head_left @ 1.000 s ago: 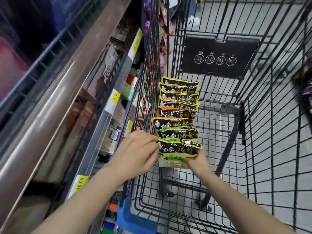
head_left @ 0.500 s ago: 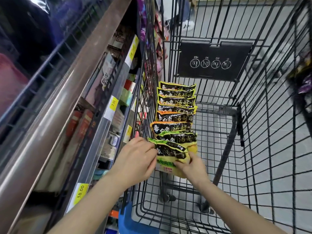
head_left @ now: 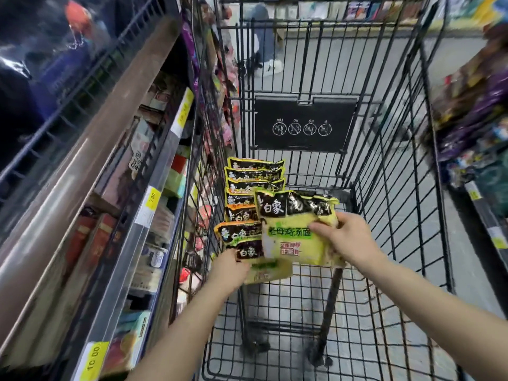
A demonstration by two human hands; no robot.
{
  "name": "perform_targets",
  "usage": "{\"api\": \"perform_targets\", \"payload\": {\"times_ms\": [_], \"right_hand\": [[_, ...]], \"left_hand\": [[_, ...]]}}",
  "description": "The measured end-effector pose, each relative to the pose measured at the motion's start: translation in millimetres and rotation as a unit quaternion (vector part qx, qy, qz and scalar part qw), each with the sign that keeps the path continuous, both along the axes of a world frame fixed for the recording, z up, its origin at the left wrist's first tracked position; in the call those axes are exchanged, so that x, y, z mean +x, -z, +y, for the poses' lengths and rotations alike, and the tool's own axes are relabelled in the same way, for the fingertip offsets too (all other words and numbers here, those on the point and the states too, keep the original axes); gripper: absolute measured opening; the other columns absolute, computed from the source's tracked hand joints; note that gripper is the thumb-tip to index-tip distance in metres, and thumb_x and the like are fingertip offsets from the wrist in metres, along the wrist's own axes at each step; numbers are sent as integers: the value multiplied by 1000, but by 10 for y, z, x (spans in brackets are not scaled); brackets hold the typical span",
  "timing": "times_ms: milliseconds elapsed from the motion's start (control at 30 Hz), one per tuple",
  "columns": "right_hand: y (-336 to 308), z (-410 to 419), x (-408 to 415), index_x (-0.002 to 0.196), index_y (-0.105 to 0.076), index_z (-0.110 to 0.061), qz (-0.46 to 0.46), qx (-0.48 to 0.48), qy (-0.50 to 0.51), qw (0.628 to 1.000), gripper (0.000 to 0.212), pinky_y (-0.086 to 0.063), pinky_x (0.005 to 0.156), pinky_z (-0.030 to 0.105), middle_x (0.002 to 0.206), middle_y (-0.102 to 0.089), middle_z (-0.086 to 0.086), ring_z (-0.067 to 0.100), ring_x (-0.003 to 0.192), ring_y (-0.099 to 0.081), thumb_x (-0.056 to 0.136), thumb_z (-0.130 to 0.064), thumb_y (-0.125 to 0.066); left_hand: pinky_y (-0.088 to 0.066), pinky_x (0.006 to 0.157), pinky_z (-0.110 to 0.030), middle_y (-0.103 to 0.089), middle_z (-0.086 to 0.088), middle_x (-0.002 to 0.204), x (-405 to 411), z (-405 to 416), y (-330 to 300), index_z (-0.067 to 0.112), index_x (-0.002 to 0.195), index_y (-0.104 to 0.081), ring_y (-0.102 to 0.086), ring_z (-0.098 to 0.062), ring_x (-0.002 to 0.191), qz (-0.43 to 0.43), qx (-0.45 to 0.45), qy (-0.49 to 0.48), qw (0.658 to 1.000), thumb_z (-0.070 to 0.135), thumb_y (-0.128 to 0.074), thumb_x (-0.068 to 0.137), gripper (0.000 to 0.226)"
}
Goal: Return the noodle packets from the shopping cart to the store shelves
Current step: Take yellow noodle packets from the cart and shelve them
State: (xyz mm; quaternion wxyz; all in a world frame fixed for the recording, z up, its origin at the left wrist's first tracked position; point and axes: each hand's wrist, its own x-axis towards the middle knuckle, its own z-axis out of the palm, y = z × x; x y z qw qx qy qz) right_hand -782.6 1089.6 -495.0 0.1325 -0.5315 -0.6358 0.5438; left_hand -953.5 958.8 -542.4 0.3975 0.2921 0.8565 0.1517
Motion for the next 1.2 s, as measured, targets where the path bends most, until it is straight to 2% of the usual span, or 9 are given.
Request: {"api": "perform_targets", "payload": {"times_ms": [167, 233, 300, 500, 667, 833, 967, 1067, 1200], "right_hand": [[-71, 135, 102, 80, -61, -17, 25, -6, 17, 1000, 8, -55, 65, 21, 89, -71, 3, 18, 82, -69, 84, -18, -68], [-71, 166, 153, 80, -61, -16, 31, -7, 19, 999, 7, -56, 64, 20, 89, -71, 2, 17, 83, -69, 84, -17, -67], [-67, 178, 201, 81, -61, -15, 34, -10, 16, 999, 7, -56, 58, 15, 88, -71, 3, 16, 81, -69, 85, -17, -66], [-61, 172, 295, 76, -60, -14, 45, 5, 15, 999, 11, -48, 49, 8, 80, -70, 0, 9, 71, -68, 84, -16, -67], [-48, 143, 331, 71, -61, -14, 95, -13, 53, 994, 15, -42, 42, 8, 65, -67, -6, -5, 51, -63, 83, -9, -69], [-131, 137, 316, 68, -60, -15, 95, -23, 58, 994, 18, -43, 44, 8, 67, -68, -4, -2, 56, -65, 83, -10, -68], [-284, 139, 321, 71, -59, -13, 93, -34, 65, 993, 16, -44, 42, 9, 70, -68, -3, 0, 54, -65, 85, -11, -66], [-501, 172, 340, 75, -60, -11, 92, -33, 63, 993, 12, -45, 43, 9, 74, -69, -1, 0, 53, -66, 86, -11, -65], [-947, 217, 442, 82, -62, -6, 90, -15, 67, 994, 8, -44, 42, 13, 77, -70, 4, 8, 54, -66, 86, -13, -64]], "left_hand": [[-37, 66, -27, -49, -6, 81, 73, 28, 430, 10, 75, -43, -50, -20, 70, -81, 14, -154, 985, 5, -49, 93, 20], [-38, 73, -25, -49, -4, 90, 132, 47, 496, 5, 94, -43, -49, -21, 84, -98, 34, -176, 979, -3, -50, 91, 10], [-35, 93, -27, -45, -8, 121, 175, 64, 579, 2, 127, -34, -45, -26, 111, -123, 58, -186, 973, -5, -53, 89, 43], [-37, 77, -24, -57, -6, 90, 129, 66, 886, 4, 108, -49, -55, -29, 101, -106, 93, -275, 951, -7, -64, 80, 34], [-47, 93, -39, -64, -16, 116, 154, -13, 998, 0, 126, -50, -60, -31, 105, -120, 65, -252, 958, 15, -79, 73, 62], [-55, 82, -43, -68, -18, 109, 130, -42, 1015, -5, 115, -59, -65, -33, 96, -84, 62, -199, 974, 43, -83, 62, 75], [-55, 58, -24, -69, -10, 100, 166, 10, 617, 1, 119, -61, -63, -13, 68, -64, 90, -153, 982, 28, -78, 74, 56], [-37, 48, -19, -62, -2, 74, 134, 46, 349, 13, 80, -62, -42, -4, 52, -69, 114, -140, 981, 26, -79, 75, 22], [-39, 44, -26, -65, -5, 56, -11, 123, -164, 8, 65, -55, -55, -15, 43, -96, 126, -107, 982, 35, -82, 67, 38]]}}
